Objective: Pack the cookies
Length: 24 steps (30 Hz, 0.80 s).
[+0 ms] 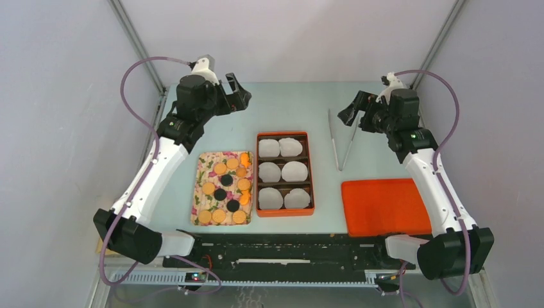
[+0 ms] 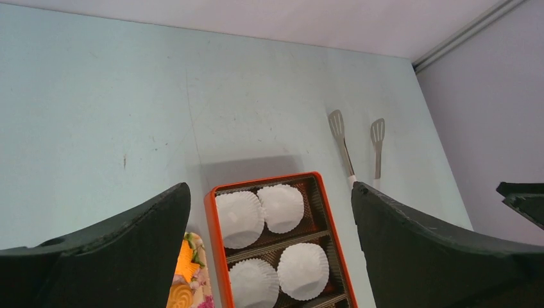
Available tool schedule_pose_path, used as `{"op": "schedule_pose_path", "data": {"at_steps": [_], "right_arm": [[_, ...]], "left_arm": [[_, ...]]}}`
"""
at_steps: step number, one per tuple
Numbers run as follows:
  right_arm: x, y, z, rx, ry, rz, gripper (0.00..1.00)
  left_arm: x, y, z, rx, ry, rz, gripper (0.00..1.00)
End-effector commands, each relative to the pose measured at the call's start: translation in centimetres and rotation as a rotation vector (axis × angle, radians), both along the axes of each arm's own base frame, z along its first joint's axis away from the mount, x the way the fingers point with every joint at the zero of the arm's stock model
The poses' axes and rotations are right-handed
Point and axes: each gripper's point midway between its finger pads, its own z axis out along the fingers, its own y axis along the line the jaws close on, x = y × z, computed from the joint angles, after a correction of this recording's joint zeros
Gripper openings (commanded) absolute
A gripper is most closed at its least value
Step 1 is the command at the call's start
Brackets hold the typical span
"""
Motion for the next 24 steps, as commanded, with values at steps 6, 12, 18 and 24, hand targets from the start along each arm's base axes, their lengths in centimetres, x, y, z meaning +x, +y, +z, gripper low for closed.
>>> {"op": "schedule_pose_path", "data": {"at_steps": [6,12,18,24], "right_arm": [[0.8,-3.1,0.3,-0.1,0.021,-0.172,1.0],[1.2,-3.9,0.4,-0.089,0.018,-0.189,1.0],[1.9,-3.0,0.5,-0.045,0.013,-0.138,1.0],[1.9,-1.4,0.6,-0.011,0.036,-0.072,1.0]], "left_arm": [[0.2,0.1,0.6,-0.006,-0.016,-0.004,1.0],[0.2,0.1,2.8,-0.077,-0.046,-0.054,1.0],[1.0,-3.2,5.7,-0.29,-0.034,-0.288,1.0],[3.4,-4.5,3.3,-0.368,0.015,-0.336,0.89]]}}
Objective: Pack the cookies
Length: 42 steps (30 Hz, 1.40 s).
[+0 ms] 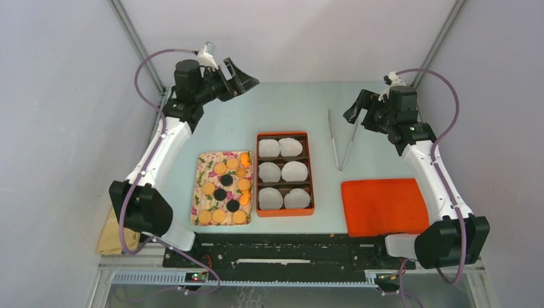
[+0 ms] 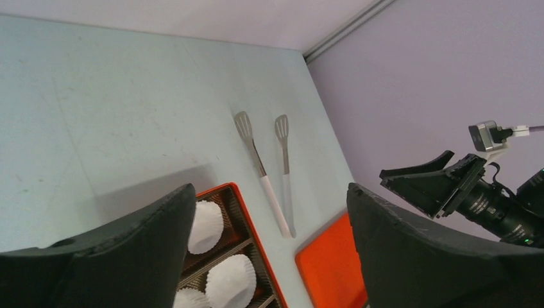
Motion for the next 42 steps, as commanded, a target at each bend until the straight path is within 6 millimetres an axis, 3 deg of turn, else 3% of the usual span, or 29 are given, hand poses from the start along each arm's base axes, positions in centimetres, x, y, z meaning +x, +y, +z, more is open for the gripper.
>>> {"op": "schedule_pose_path", "data": {"at_steps": [1,4,7,10,12,13,15,16,18,23,28,31,35,38,42], "right_arm": [[0.4,1.8,2.5,0.04,-0.036,0.075,1.0],[0.3,2.4,0.7,-0.084,0.031,0.075,1.0],[-0.3,4.9,-2.2,-0.177,0.124,0.128,0.9],[-1.6,8.2,-5.1,-0.187,0.214,0.214,0.78],[-2.9,10.0,-7.1,-0.232,0.26,0.246,0.73],[-3.7,10.8,-8.0,-0.26,0.276,0.263,0.65],[-5.9,12.2,-9.7,-0.311,0.304,0.302,0.47],[-7.0,13.0,-10.0,-0.335,0.306,0.325,0.32],[-9.3,13.7,-10.9,-0.397,0.324,0.345,0.18],[-16.4,16.5,-10.9,-0.47,0.33,0.475,0.01],[-24.1,19.4,-12.7,-0.455,0.405,0.626,0.0],[-27.0,20.4,-15.2,-0.44,0.463,0.663,0.0],[-28.0,20.3,-19.2,-0.458,0.529,0.64,0.0],[-27.2,20.2,-21.1,-0.5,0.544,0.605,0.0],[-25.0,19.7,-21.8,-0.507,0.538,0.554,0.0]], "left_arm": [[0.4,-1.0,0.6,-0.069,-0.001,-0.044,0.89],[1.6,1.1,-2.3,0.02,0.083,0.098,0.74],[1.6,3.3,-6.4,0.153,0.184,0.219,0.32],[0.6,5.2,-10.7,0.319,0.292,0.338,0.01],[-0.6,5.1,-13.2,0.376,0.345,0.349,0.0],[-1.3,4.9,-14.3,0.393,0.365,0.345,0.0],[-2.8,4.2,-16.1,0.426,0.393,0.335,0.0],[-3.3,4.2,-16.7,0.443,0.398,0.337,0.0],[-4.3,4.0,-17.3,0.472,0.396,0.339,0.0],[-5.9,4.1,-17.0,0.489,0.384,0.329,0.0],[-6.8,4.8,-16.3,0.493,0.364,0.343,0.0],[-7.4,5.0,-16.0,0.486,0.355,0.341,0.0],[-8.2,4.9,-15.6,0.476,0.341,0.323,0.0],[-8.5,5.1,-15.2,0.479,0.325,0.319,0.0],[-8.8,5.5,-14.8,0.488,0.306,0.324,0.0]]}}
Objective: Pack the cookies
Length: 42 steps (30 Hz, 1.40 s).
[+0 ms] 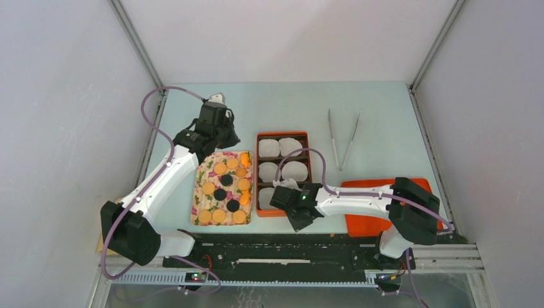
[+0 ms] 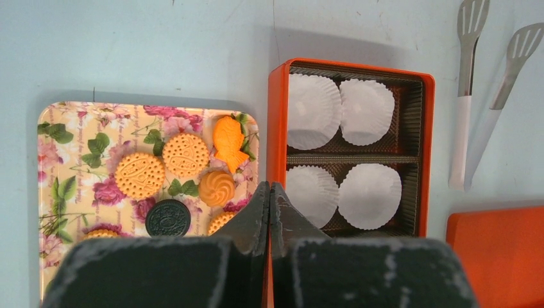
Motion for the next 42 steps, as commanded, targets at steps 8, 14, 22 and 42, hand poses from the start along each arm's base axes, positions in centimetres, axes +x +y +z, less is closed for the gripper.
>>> {"op": "schedule_pose_path", "data": {"at_steps": [8,14,22,42], "right_arm": [[9.5,-2.9,0.8,0.045,-0.101,-0.23,0.0],[13.7,-4.2,1.3,0.076,-0.138,-0.295,0.0],[17.7,-4.8,1.7,0.118,-0.144,-0.34,0.0],[22.8,-6.2,2.1,0.191,-0.115,-0.4,0.0]], "left_arm": [[0.1,0.9,1.3,0.045,-0.063,-0.004,0.0],[3.5,-1.5,1.6,0.015,-0.099,-0.063,0.0],[12.5,-5.3,3.1,0.051,-0.183,-0.131,0.0],[20.4,-6.7,-6.3,0.124,0.025,-0.124,0.0]]}}
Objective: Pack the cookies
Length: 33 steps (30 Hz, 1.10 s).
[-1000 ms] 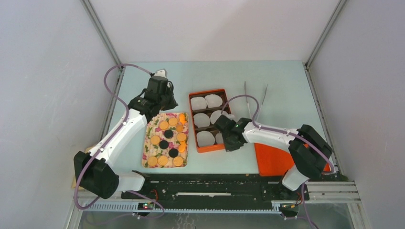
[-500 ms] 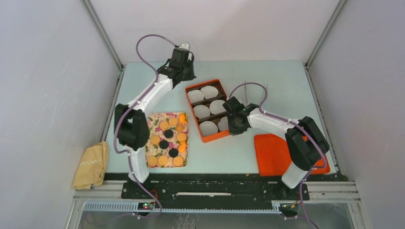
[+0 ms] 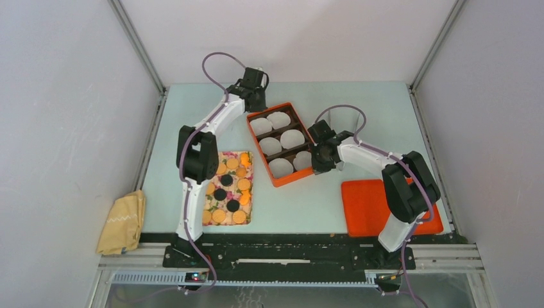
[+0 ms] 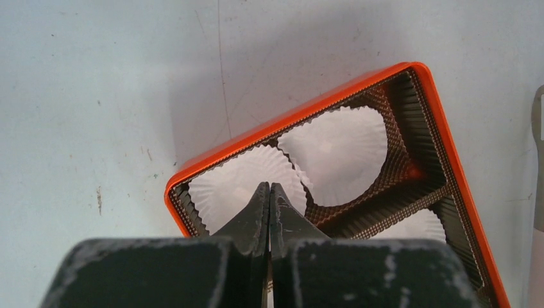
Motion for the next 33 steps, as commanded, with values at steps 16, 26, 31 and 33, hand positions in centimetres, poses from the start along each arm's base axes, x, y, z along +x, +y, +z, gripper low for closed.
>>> {"op": "schedule_pose_path", "data": {"at_steps": [16,26,31,33], "right_arm": [[5.6,2.3,2.6,0.088,-0.058,0.011,0.0],[10.4,2.7,1.6,0.129,-0.042,-0.035,0.0],[13.2,4.8,2.2,0.182,-0.045,-0.011,0.0],[14.5,5.4,2.6,0.199,-0.06,-0.007,0.0]], "left_arm": [[-3.5,5.0,-5.0,0.031,0.165,0.115,0.0],[-7.7,8.6,-7.2,0.08,0.227,0.182,0.0],[-8.6,9.1,-7.7,0.104,0.238,0.183,0.0],[-8.6,9.3,-7.7,0.114,0.241,0.184,0.0]]}}
